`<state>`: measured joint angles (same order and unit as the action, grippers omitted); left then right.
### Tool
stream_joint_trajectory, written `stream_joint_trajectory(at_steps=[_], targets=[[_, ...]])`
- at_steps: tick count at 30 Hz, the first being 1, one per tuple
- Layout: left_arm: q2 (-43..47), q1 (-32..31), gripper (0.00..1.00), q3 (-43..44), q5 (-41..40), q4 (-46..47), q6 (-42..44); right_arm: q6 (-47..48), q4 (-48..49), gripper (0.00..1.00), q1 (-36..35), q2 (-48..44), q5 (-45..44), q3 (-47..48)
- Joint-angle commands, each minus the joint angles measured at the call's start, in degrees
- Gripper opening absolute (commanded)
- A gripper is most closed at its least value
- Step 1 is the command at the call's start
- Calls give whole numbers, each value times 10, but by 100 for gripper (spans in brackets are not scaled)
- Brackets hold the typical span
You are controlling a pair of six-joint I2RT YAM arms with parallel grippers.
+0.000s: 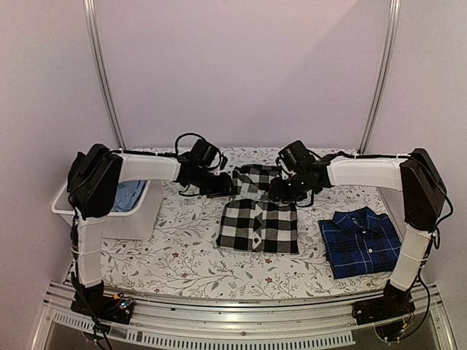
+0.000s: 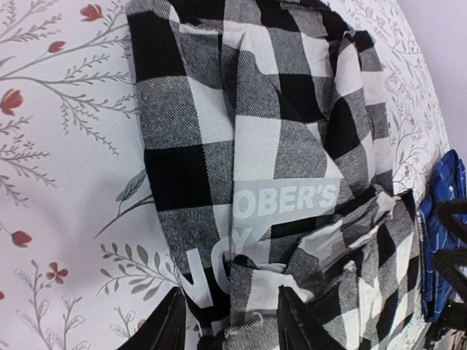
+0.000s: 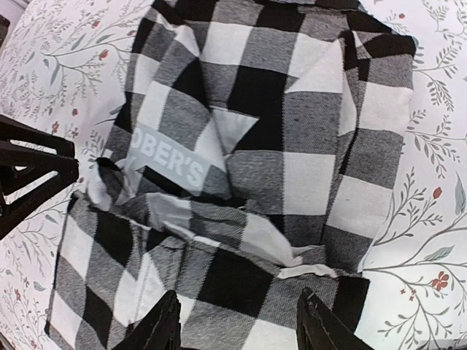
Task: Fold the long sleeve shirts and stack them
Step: Smooth out the 2/3-rectangle-folded shirt at the center of the board.
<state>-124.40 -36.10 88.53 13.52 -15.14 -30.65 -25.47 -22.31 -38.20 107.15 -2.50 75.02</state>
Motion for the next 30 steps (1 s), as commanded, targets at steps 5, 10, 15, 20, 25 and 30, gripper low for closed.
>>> stream_joint_trajectory(at_steps=[5, 10, 15, 20, 25, 30], targets=[[134, 4, 45, -89, 12, 3, -10, -33, -12, 53, -57, 10, -34, 31], [180, -7, 43, -177, 59, 18, -27, -42, -14, 54, -63, 37, -37, 27], [226, -38, 42, -271, 102, 68, -49, -54, 2, 57, -73, 24, -42, -21], [218, -66, 39, -300, 91, 67, -64, -60, 8, 58, -76, 29, -41, -38], [202, -84, 31, -313, 62, 56, -82, -57, 3, 59, -76, 19, -47, -39], [202, -99, 28, -317, 37, 30, -84, -50, -11, 59, -76, 3, -49, -36]])
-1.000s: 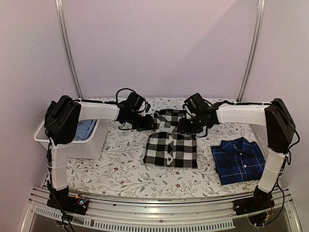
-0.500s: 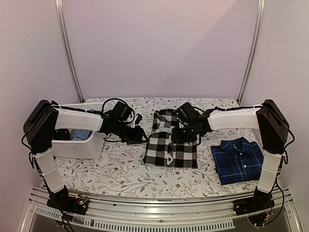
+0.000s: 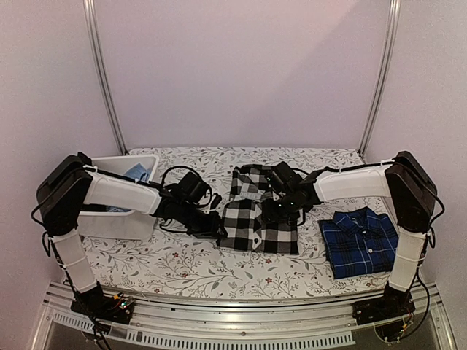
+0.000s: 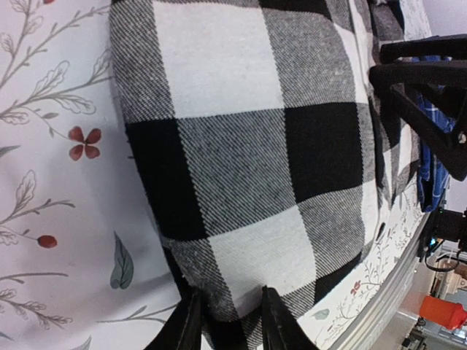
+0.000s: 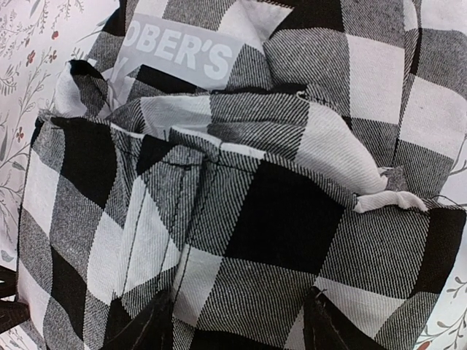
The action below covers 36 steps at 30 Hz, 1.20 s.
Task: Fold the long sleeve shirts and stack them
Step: Smooth out the 2/3-rectangle-folded shirt at the center of the board.
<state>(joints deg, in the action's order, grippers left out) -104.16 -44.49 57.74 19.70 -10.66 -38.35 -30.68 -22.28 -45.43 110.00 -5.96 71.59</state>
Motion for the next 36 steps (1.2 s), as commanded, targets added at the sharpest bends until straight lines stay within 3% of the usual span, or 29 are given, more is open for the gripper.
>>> stream_joint_trajectory(at_steps=[1, 15, 28, 36], targets=[[2, -16, 29, -10, -27, -19, -7, 3, -15, 59, -5, -30, -14, 0], [56, -17, 42, -31, -3, -30, -13, -37, -50, 60, -100, -48, -30, -2], [47, -18, 40, -73, 26, 3, -23, -98, -31, 60, -110, -38, -18, -71], [44, -18, 35, -80, 22, 14, -28, -108, -15, 62, -110, -130, -27, -120]])
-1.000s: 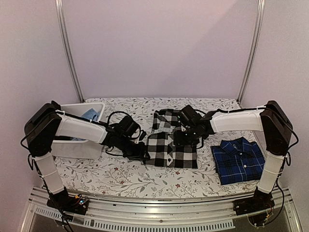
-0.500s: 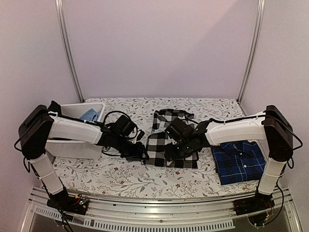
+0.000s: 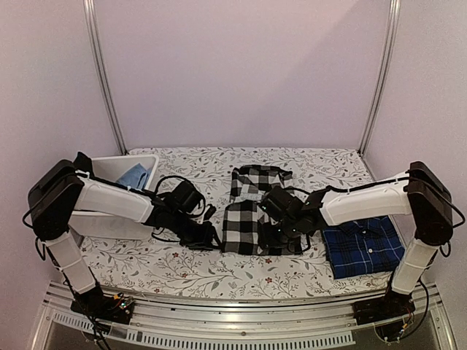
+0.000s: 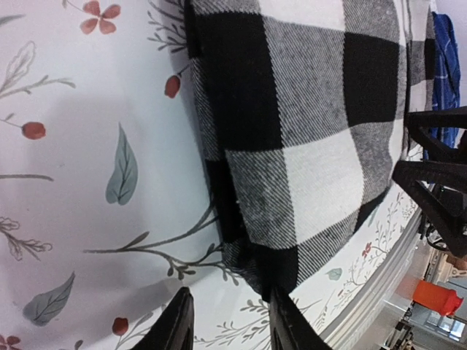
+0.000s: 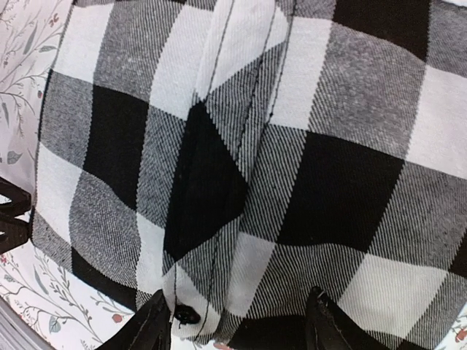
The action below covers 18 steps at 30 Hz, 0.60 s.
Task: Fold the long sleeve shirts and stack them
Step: Smooth out the 2/3-rectangle-folded shirt at the center of the board, then pick up the 2/3-rectangle-folded shirt from the center of the board.
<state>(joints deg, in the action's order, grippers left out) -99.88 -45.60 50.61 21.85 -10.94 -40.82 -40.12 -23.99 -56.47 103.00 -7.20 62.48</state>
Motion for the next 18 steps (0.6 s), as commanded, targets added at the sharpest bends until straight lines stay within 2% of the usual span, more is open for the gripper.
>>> stream_joint_trajectory(at_steps=[1, 7, 11, 18], targets=[[0, -7, 35, -9, 0, 17, -4, -19, 3, 62, 0, -81, -16, -41], [14, -7, 33, -16, 0, 23, -14, -42, 14, 62, 17, -165, -4, -133], [30, -7, 32, -21, 4, 30, -22, -53, 28, 54, 49, -212, 13, -194], [35, -8, 31, -24, 18, 58, -38, -52, 69, 44, 85, -243, 51, -249]])
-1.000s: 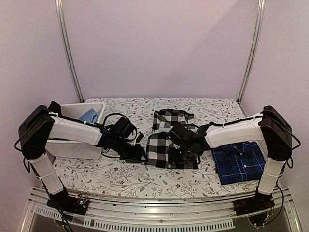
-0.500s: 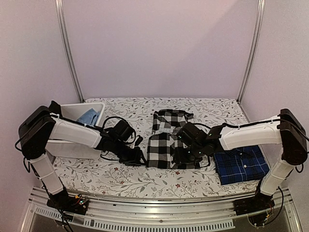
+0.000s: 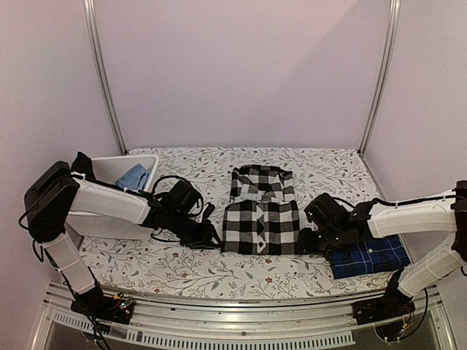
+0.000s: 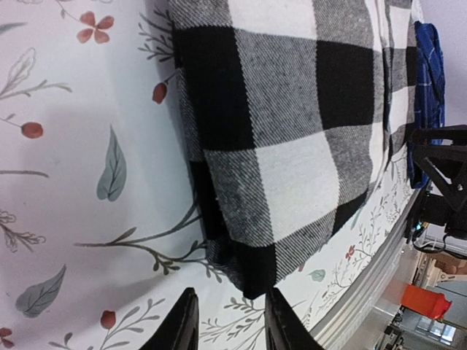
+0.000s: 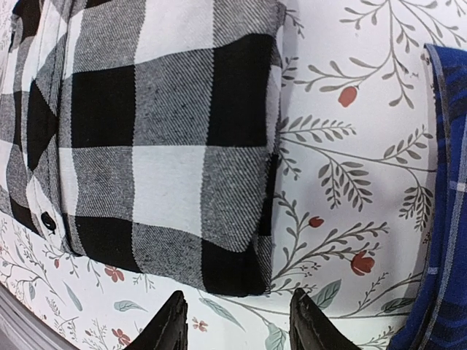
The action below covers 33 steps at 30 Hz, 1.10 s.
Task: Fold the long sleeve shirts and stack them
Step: Pick up the 2/3-rectangle-folded shirt from the center of the board.
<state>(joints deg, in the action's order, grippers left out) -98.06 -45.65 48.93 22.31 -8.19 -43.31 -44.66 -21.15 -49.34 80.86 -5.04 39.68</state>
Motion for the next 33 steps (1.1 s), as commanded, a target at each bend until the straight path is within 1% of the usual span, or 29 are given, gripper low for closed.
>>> stream_joint_trajectory(at_steps=[1, 6, 16, 19, 25, 29, 33], targets=[[15, -9, 31, -6, 15, 34, -14, -6, 44, 43, 14, -20, 32, -23], [-5, -10, 31, 5, 9, 31, -17, -2, 50, 41, 15, -2, 33, -19], [-62, -35, 28, 38, -42, -23, -3, -10, 49, 35, 18, 18, 23, -36], [-74, -37, 26, 42, -51, -35, -7, -11, 50, 30, 17, 30, 23, -40], [-78, -38, 21, 43, -60, -42, -13, -11, 61, 25, 18, 45, 23, -46], [-76, -37, 19, 42, -51, -36, -16, -11, 71, 20, 18, 50, 27, -50], [-73, -38, 11, 37, -27, -11, -27, -8, 80, 8, 17, 55, 36, -53]])
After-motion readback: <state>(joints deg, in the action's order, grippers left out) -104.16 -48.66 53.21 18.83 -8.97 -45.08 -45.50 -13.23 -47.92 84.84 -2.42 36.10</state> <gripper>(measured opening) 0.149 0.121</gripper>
